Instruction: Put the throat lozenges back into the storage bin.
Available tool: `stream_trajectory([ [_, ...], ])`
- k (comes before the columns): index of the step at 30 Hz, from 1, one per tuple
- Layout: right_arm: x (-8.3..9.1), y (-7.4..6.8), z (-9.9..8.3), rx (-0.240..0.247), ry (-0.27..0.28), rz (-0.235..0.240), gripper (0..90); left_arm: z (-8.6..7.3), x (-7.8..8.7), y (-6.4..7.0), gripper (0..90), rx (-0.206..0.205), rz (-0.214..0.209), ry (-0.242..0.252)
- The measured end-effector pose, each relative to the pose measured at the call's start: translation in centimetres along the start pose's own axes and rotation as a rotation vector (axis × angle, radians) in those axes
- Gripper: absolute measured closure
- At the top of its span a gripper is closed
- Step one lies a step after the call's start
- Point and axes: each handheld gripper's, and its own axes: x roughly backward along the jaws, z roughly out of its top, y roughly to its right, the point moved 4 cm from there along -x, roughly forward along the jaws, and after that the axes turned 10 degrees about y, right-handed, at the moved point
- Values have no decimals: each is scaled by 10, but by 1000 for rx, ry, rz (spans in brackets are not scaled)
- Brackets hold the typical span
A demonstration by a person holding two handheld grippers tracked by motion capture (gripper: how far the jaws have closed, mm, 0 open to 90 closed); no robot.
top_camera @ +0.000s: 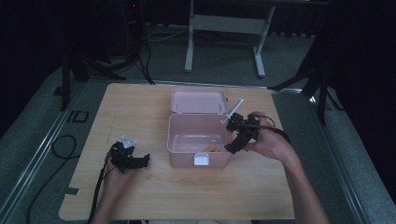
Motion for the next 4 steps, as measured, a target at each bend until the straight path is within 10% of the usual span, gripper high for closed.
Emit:
stream_trajectory([
  [4, 2, 0, -12, -23, 28, 1, 178, 0, 0, 0, 64, 0, 0, 1],
])
